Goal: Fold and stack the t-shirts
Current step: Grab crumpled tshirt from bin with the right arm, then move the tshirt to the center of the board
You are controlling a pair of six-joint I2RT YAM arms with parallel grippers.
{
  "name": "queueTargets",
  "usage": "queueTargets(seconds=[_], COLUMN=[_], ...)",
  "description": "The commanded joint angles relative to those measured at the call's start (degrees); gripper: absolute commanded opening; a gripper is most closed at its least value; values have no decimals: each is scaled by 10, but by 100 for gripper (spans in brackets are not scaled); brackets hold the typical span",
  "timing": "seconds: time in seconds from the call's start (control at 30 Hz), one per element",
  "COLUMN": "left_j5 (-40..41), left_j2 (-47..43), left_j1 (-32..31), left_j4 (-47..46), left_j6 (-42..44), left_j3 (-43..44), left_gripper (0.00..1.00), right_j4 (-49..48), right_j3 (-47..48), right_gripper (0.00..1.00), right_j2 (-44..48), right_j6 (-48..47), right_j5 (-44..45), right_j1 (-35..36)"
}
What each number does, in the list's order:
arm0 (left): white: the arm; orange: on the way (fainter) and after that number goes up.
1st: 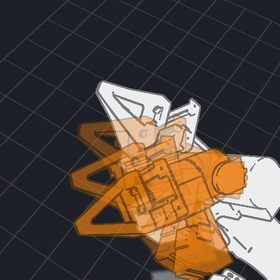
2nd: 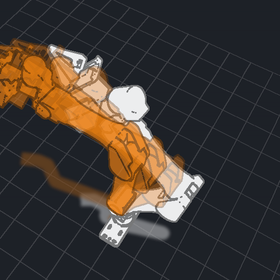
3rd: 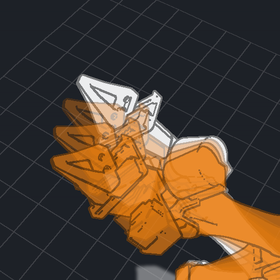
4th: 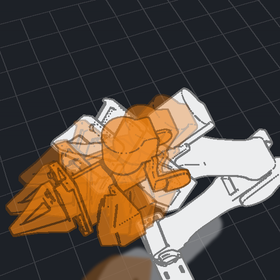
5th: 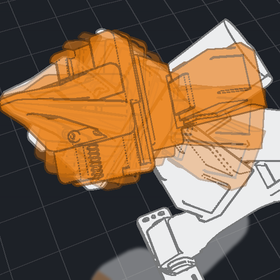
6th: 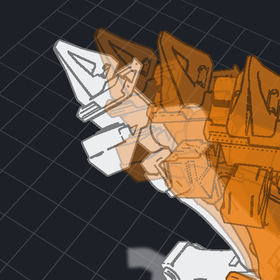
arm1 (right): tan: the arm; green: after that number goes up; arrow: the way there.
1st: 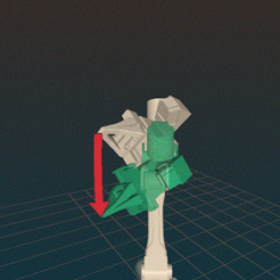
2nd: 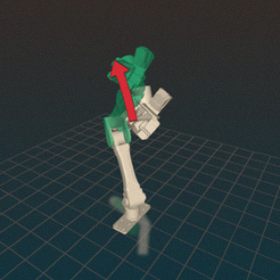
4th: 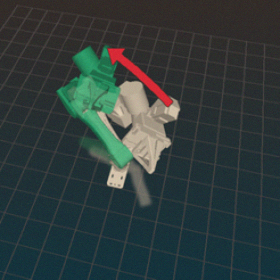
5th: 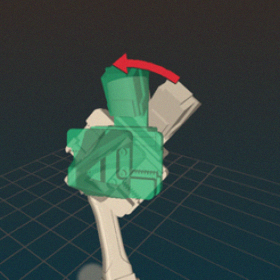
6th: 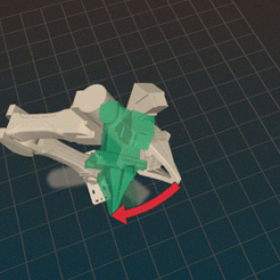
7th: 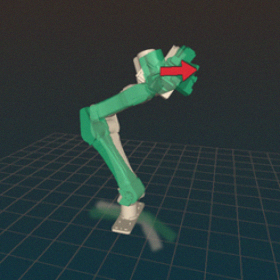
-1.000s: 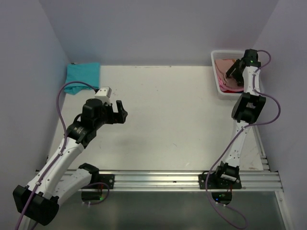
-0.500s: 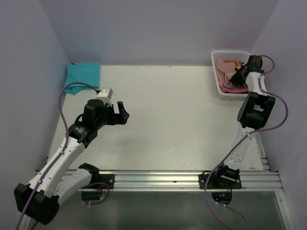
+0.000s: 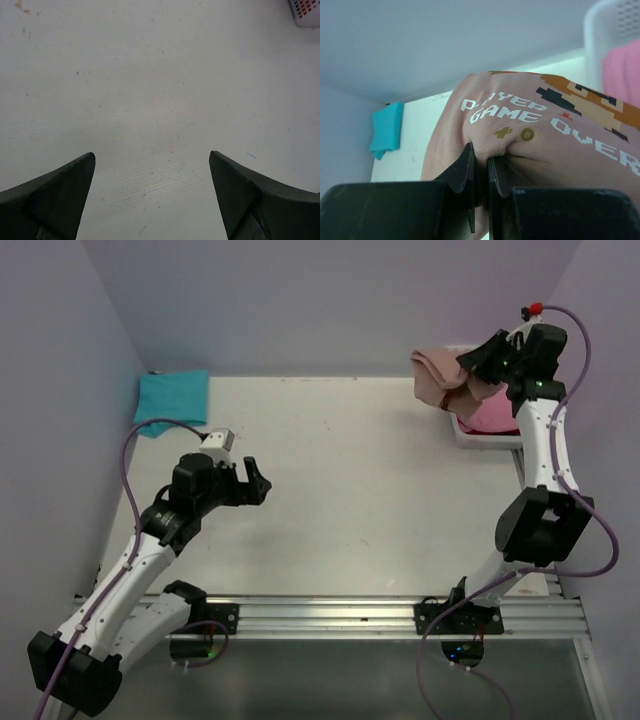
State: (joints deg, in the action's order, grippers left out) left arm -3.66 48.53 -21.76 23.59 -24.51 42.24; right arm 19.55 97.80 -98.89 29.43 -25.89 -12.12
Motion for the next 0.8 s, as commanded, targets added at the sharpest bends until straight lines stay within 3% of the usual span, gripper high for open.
queueTargets(seconds=[0.0, 0.37, 0.77], left_j5=[-10, -23, -6], left_j2=[-19, -63, -127], left_j1=[4, 3, 3], left_j4=[-24, 0, 69], left_j6=[-8, -18, -25], left_j3=[-7, -14, 19], left_gripper=[100, 100, 100], right_j4=[-16, 133, 280], right_j3=[13, -70, -233], right_gripper=[0, 0, 0], right_j2=[69, 223, 398], right_j6=[-33, -135, -141], right_j5=[-65, -91, -145], right_j1=[42, 171, 264])
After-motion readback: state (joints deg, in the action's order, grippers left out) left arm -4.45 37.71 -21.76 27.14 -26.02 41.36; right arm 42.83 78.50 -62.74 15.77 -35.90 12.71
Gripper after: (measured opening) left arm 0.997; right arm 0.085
